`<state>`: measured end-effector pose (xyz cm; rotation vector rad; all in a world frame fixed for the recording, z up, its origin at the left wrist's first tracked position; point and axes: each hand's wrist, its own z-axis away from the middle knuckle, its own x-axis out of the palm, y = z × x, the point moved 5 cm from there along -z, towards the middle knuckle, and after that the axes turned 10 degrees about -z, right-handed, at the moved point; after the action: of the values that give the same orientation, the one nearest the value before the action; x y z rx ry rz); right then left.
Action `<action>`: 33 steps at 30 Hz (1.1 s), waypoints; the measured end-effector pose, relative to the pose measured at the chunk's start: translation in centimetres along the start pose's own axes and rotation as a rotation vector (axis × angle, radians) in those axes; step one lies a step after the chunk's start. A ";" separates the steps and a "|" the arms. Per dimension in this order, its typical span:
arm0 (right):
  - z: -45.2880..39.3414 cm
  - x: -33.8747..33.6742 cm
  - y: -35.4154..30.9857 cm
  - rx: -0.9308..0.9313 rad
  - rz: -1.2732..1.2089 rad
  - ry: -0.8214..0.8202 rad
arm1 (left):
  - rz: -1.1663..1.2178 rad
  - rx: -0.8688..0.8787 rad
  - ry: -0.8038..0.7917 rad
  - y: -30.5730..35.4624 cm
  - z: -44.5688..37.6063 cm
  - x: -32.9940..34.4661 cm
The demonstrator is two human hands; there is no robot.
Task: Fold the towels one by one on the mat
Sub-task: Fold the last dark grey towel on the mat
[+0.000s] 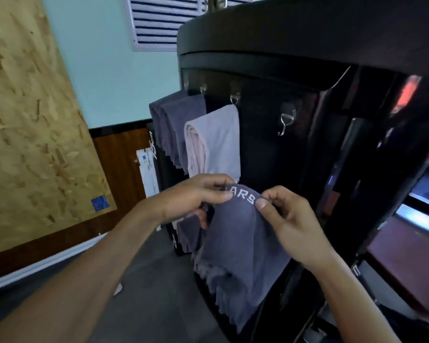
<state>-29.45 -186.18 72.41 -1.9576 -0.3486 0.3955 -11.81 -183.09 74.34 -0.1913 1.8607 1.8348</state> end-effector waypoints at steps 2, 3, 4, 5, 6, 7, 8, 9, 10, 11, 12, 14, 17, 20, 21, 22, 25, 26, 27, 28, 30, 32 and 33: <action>-0.9 -1.0 -0.2 -0.017 -0.057 0.114 | 0.012 0.010 0.031 0.9 -1.6 -0.6; -1.3 -1.5 -0.4 -0.026 -0.079 0.162 | 0.014 0.009 0.055 1.3 -2.6 -1.0; -1.6 -1.9 -0.5 -0.039 -0.094 0.206 | 0.008 0.007 0.077 1.7 -3.5 -1.2; -1.9 -2.4 -0.7 -0.058 -0.107 0.240 | 0.002 0.006 0.095 2.1 -4.4 -1.5; -2.3 -2.7 -1.0 -0.086 -0.116 0.263 | -0.003 0.007 0.113 2.6 -5.3 -1.8; -2.5 -3.1 -1.3 -0.118 -0.120 0.270 | 0.000 0.006 0.133 3.3 -6.1 -2.1; -2.8 -3.4 -1.8 -0.153 -0.111 0.266 | 0.006 0.006 0.152 4.0 -6.8 -2.3; -3.0 -3.6 -2.2 -0.187 -0.094 0.261 | 0.018 0.009 0.170 4.7 -7.6 -2.6; -3.3 -3.8 -2.6 -0.215 -0.073 0.261 | 0.028 0.010 0.180 5.4 -8.3 -2.9; -3.7 -4.0 -2.8 -0.232 -0.054 0.277 | 0.025 0.011 0.187 6.1 -9.0 -3.2; -4.1 -4.2 -2.8 -0.240 -0.039 0.307 | 0.008 0.014 0.194 6.8 -9.6 -3.4; -5.1 -4.4 -2.6 -0.234 -0.026 0.382 | -0.040 0.017 0.221 8.2 -10.8 -3.9; -5.9 -4.4 -2.0 -0.215 -0.024 0.504 | -0.143 -0.013 0.271 9.3 -12.3 -4.3; -6.0 -4.0 -1.2 -0.178 -0.049 0.612 | -0.222 -0.033 0.318 9.5 -13.1 -4.5; -6.0 -3.8 -0.9 -0.168 -0.054 0.636 | -0.252 -0.016 0.336 9.4 -13.3 -4.6; -6.1 -3.7 -0.7 -0.158 -0.060 0.653 | -0.322 0.021 0.366 9.5 -13.2 -4.7; -6.5 -3.1 -0.1 -0.114 -0.135 0.691 | -0.653 0.178 0.454 10.7 -12.3 -4.7; -6.6 -2.9 0.1 -0.107 -0.172 0.703 | -0.723 0.180 0.405 11.1 -11.9 -4.3; -6.6 -2.7 0.3 -0.102 -0.205 0.715 | -0.793 0.157 0.321 11.2 -11.7 -4.0; -6.7 -2.6 0.5 -0.098 -0.230 0.726 | -0.865 0.120 0.226 11.2 -11.6 -3.6; -6.6 -2.3 0.7 -0.096 -0.255 0.731 | -0.950 0.060 0.089 10.7 -11.3 -3.1; -6.6 -2.3 0.8 -0.100 -0.246 0.715 | -0.946 0.069 0.047 10.4 -11.2 -2.8; -6.7 -2.4 0.9 -0.094 -0.231 0.689 | -0.940 0.071 0.043 10.4 -11.1 -2.8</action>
<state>-28.75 -193.00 74.42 -1.9839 -0.1400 -0.4501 -16.95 -193.75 84.30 -0.9062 1.4548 1.1037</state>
